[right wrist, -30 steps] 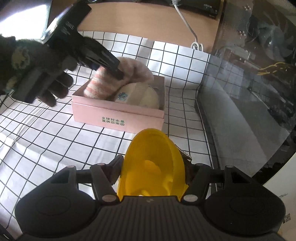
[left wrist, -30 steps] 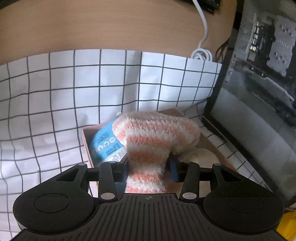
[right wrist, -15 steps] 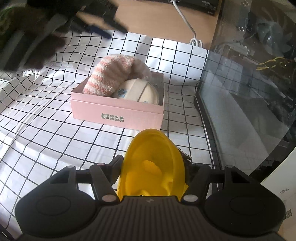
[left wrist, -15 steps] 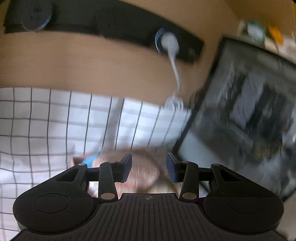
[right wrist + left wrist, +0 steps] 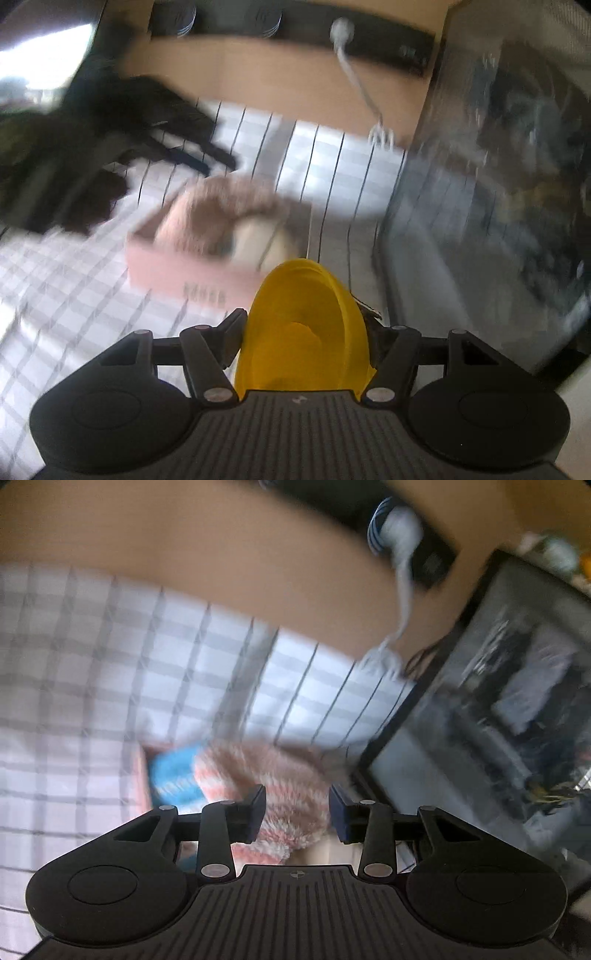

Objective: Organize soft objects
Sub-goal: 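Lower the striped sock into the pink box and open the left gripper, then place the yellow funnel on top of the box contents with the right gripper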

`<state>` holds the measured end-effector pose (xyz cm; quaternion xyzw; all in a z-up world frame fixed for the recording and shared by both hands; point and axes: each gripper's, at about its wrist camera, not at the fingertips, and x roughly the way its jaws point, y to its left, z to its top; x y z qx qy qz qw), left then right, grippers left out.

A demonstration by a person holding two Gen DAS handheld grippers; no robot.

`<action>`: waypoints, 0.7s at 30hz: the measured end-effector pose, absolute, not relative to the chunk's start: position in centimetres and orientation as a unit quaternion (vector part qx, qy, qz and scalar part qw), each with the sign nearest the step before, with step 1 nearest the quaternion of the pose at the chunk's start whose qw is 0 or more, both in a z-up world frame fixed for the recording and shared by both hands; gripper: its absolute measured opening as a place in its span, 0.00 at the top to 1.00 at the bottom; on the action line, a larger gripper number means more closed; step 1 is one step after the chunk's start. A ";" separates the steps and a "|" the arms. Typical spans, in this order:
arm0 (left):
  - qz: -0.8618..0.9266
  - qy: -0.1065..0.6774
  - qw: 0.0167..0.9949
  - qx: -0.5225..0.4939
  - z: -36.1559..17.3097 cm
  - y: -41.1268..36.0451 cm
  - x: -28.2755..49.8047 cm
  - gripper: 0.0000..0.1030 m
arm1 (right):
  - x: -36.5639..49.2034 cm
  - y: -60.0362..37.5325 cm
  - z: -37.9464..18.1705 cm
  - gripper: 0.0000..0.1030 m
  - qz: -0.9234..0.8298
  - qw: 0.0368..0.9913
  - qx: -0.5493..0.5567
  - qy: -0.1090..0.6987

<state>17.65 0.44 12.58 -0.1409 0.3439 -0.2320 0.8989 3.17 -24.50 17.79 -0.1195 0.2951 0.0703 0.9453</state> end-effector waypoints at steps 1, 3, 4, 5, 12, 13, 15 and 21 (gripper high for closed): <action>-0.229 0.327 0.907 -0.137 13.8 1.4 16.3 0.60 | 3.8 -24.2 18.6 0.38 0.072 0.950 -0.119 0.280; -0.212 0.303 0.918 -0.147 15.7 3.5 13.9 0.60 | 5.7 -23.1 20.6 0.38 0.080 0.960 -0.118 0.242; -0.197 0.298 0.920 -0.159 16.2 4.6 12.6 0.60 | 6.7 -22.4 21.4 0.38 0.085 0.964 -0.118 0.225; -0.183 0.299 0.920 -0.175 16.3 5.6 11.5 0.60 | 7.8 -21.5 22.1 0.38 0.090 0.968 -0.118 0.204; -0.138 0.344 0.902 -0.222 13.6 8.8 4.1 0.60 | 18.4 -14.8 17.7 0.39 0.108 0.967 -0.133 0.191; -0.133 0.354 0.897 -0.227 12.9 9.2 3.3 0.60 | 20.2 -14.2 15.7 0.39 0.115 0.956 -0.130 0.238; -0.121 0.375 0.892 -0.223 11.8 10.1 1.8 0.60 | 20.9 -13.5 13.2 0.34 0.103 0.953 -0.125 0.257; -0.082 0.412 0.878 -0.229 9.7 13.4 -0.7 0.60 | 19.3 -12.2 14.1 0.12 0.118 0.948 -0.139 0.262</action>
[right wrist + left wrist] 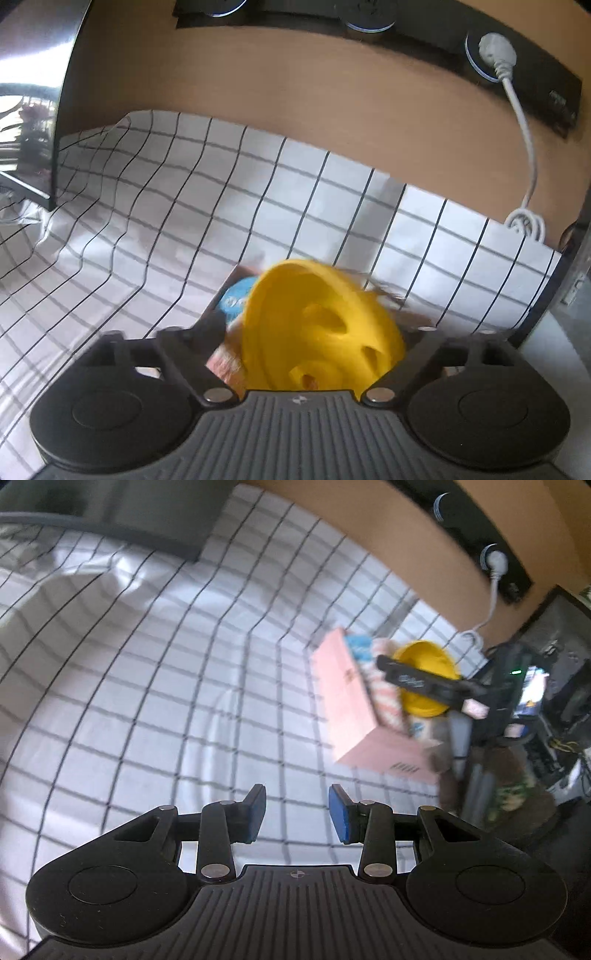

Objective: Organize soft objects
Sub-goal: 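Place the yellow funnel on top of the box contents with the right gripper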

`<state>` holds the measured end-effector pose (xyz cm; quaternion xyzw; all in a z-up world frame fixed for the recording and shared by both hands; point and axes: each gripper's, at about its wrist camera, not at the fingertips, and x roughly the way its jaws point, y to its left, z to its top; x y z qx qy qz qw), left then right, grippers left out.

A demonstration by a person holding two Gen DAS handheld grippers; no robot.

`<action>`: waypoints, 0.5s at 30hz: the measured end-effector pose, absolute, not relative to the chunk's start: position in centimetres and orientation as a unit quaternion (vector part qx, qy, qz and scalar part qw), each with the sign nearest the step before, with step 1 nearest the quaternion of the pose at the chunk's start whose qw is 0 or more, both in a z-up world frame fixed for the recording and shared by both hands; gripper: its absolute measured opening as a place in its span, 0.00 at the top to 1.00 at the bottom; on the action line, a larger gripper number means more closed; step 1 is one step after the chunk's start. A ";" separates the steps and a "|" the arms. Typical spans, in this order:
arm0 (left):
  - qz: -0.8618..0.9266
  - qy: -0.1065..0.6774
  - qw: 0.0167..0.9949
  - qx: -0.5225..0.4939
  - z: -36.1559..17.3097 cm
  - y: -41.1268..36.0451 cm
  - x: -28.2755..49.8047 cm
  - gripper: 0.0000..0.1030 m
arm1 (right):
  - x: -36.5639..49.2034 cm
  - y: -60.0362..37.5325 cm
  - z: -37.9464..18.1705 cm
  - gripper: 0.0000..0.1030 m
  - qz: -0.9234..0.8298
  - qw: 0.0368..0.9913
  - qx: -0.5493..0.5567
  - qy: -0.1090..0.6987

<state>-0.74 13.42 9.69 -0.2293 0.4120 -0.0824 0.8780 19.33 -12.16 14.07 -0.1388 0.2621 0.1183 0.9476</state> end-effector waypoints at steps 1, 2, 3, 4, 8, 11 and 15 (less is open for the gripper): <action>-0.081 0.416 0.876 -0.228 9.6 13.6 -0.7 0.60 | 19.1 -12.1 14.2 0.12 0.114 0.947 -0.142 0.263; -0.086 0.419 0.876 -0.222 9.5 13.6 -0.6 0.60 | 18.7 -12.1 14.5 0.12 0.115 0.947 -0.142 0.264; -0.094 0.418 0.878 -0.213 9.6 13.5 -0.6 0.60 | 18.3 -12.4 14.9 0.12 0.120 0.947 -0.135 0.266; -0.102 0.416 0.881 -0.202 9.7 13.3 -0.6 0.60 | 17.8 -12.7 15.4 0.12 0.124 0.947 -0.124 0.268; -0.138 0.409 0.889 -0.152 9.1 12.0 -0.6 0.60 | 14.0 -14.2 18.3 0.09 0.115 0.958 -0.089 0.247; -0.155 0.408 0.889 -0.136 8.2 10.7 -0.5 0.60 | 11.0 -15.3 19.5 0.08 0.091 0.964 -0.083 0.237; -0.159 0.422 0.884 -0.119 7.2 7.9 -1.0 0.60 | 6.6 -17.4 19.2 0.06 0.090 0.958 -0.090 0.255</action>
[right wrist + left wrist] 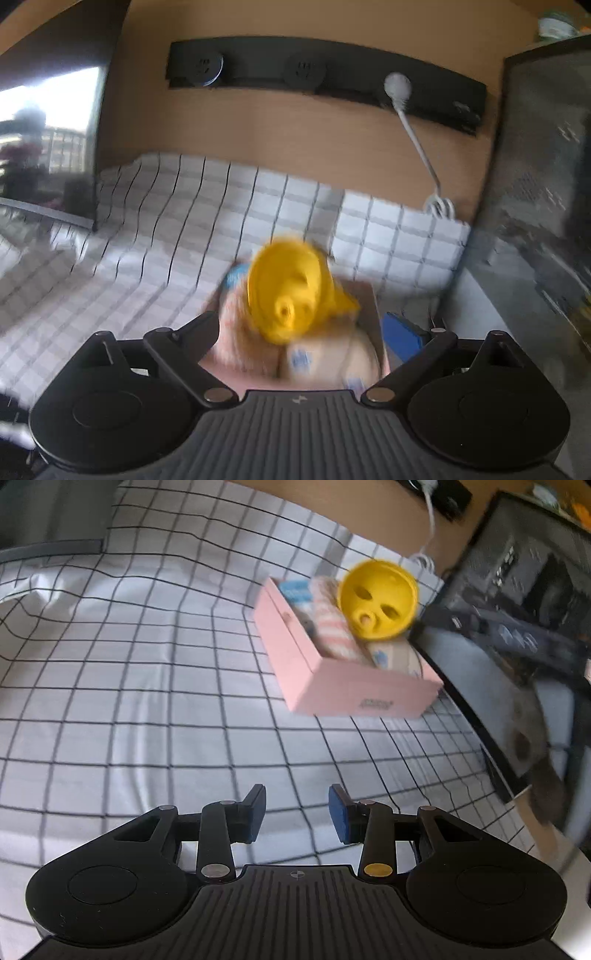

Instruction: Organize soft objects

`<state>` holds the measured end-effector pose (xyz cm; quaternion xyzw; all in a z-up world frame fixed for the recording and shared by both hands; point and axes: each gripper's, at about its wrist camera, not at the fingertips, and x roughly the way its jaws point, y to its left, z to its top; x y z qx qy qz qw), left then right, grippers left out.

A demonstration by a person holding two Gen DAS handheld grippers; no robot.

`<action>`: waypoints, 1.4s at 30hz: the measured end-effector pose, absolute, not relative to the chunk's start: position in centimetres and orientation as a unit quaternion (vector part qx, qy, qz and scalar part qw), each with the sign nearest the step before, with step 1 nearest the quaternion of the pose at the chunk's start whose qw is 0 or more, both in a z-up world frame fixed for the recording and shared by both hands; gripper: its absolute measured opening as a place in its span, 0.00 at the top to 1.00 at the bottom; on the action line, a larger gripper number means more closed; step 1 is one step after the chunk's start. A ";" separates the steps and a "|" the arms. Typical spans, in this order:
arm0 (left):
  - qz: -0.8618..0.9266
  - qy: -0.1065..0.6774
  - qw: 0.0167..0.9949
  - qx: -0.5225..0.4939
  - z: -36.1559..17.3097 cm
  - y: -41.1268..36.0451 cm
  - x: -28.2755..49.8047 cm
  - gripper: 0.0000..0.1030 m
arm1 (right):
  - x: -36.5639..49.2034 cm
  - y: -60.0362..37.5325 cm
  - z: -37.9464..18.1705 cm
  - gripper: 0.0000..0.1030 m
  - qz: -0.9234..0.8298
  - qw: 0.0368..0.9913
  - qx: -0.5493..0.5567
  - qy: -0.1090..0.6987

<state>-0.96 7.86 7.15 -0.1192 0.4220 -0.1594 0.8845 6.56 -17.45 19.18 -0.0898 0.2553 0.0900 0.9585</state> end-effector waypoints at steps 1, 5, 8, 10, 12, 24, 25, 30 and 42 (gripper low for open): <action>-0.156 0.419 0.887 -0.114 7.0 7.1 -1.4 0.60 | 5.5 -18.2 18.6 0.06 0.088 0.956 -0.084 0.266; -0.118 0.398 0.906 -0.078 5.8 3.7 -2.6 0.60 | 3.3 -21.2 14.9 0.05 0.070 0.940 -0.037 0.331; -0.080 0.381 0.919 -0.064 4.6 1.6 -2.8 0.59 | 2.7 -22.2 12.2 0.05 0.072 0.930 -0.038 0.359; -0.063 0.363 0.929 -0.043 4.1 0.3 -2.9 0.59 | 2.5 -22.6 10.8 0.05 0.073 0.928 -0.047 0.361; -0.049 0.351 0.935 -0.024 3.8 -0.8 -3.0 0.57 | 2.7 -23.2 9.5 0.05 0.067 0.923 -0.038 0.376; -0.007 0.332 0.943 0.006 3.1 -3.9 -2.0 0.45 | 3.3 -24.3 8.1 0.00 0.048 0.924 -0.017 0.379; -0.004 0.333 0.943 0.013 3.1 -4.1 -1.9 0.44 | 3.6 -24.3 8.0 0.00 0.055 0.925 -0.022 0.376; -0.003 0.333 0.943 0.012 3.1 -4.1 -1.9 0.44 | 4.1 -24.7 7.9 0.00 0.055 0.927 -0.016 0.371; 0.001 0.333 0.943 0.009 3.1 -4.0 -1.7 0.46 | 4.0 -24.3 7.7 0.00 0.062 0.931 -0.015 0.360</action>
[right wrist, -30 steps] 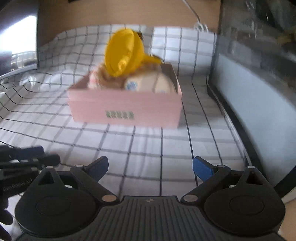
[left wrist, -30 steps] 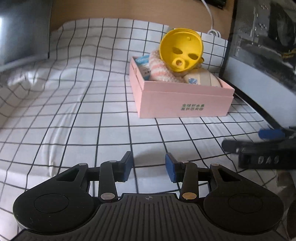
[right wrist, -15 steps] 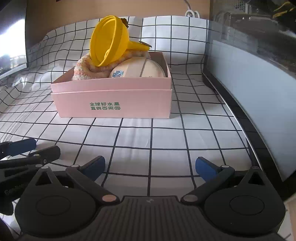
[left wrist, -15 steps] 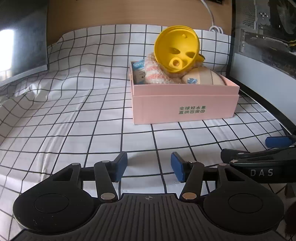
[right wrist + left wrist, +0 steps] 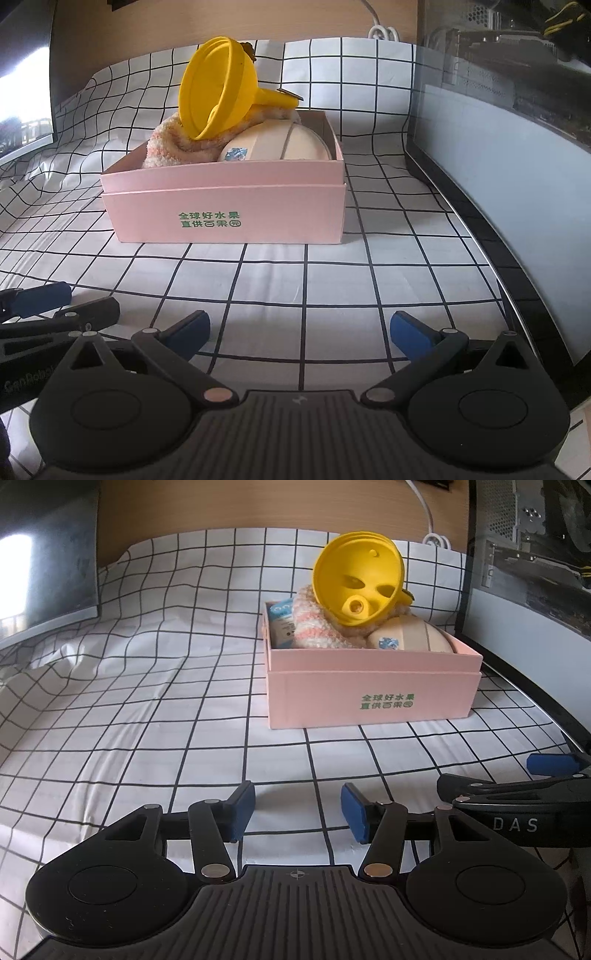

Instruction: Organize soft objects

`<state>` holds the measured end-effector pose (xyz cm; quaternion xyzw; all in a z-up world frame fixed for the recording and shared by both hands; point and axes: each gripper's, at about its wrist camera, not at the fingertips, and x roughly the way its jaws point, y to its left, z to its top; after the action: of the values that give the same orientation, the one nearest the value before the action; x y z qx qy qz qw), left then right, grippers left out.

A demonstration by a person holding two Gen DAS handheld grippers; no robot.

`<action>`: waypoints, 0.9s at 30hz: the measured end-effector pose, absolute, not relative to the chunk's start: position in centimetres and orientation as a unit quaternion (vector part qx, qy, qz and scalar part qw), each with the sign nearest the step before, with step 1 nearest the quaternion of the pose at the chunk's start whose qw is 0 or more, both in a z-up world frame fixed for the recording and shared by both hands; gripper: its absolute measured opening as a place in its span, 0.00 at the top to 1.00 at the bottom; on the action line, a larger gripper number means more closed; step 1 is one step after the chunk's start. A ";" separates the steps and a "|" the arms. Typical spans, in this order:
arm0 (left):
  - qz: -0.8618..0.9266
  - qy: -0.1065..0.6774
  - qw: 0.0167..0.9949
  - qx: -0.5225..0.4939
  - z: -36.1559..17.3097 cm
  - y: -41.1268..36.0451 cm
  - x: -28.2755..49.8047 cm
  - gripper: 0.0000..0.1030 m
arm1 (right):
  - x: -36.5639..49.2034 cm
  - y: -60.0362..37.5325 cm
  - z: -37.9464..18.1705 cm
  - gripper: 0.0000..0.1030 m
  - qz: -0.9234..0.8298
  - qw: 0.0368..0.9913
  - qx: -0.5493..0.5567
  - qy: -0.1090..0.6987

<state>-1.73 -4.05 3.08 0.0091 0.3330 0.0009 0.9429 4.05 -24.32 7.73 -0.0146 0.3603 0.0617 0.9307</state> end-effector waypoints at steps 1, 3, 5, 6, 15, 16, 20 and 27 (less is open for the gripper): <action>0.002 0.333 0.943 0.009 3.1 -4.0 -1.7 0.47 | 4.1 -24.3 7.7 0.00 0.062 0.931 -0.015 0.360; 0.005 0.332 0.943 0.007 3.1 -4.0 -1.7 0.49 | 4.1 -24.3 7.7 0.00 0.062 0.931 -0.015 0.360; 0.008 0.332 0.943 0.006 3.1 -4.0 -1.7 0.50 | 4.1 -24.3 7.7 0.00 0.062 0.931 -0.015 0.360; 0.008 0.332 0.943 0.006 3.1 -4.0 -1.7 0.50 | 4.1 -24.3 7.7 0.00 0.062 0.931 -0.015 0.360; 0.009 0.332 0.943 0.007 3.1 -4.0 -1.7 0.49 | 4.1 -24.3 7.7 0.00 0.062 0.931 -0.015 0.360; 0.009 0.332 0.943 0.007 3.1 -4.0 -1.7 0.49 | 4.1 -24.3 7.7 0.00 0.062 0.931 -0.015 0.360; 0.009 0.332 0.943 0.007 3.1 -4.0 -1.7 0.49 | 4.1 -24.4 7.7 0.00 0.062 0.931 -0.016 0.360; 0.009 0.332 0.943 0.007 3.1 -4.0 -1.7 0.49 | 4.1 -24.3 7.7 0.00 0.062 0.931 -0.016 0.360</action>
<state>-1.73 -4.04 3.13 0.0067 0.3323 0.0086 0.9431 4.09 -24.34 7.73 -0.0156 0.3601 0.0621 0.9307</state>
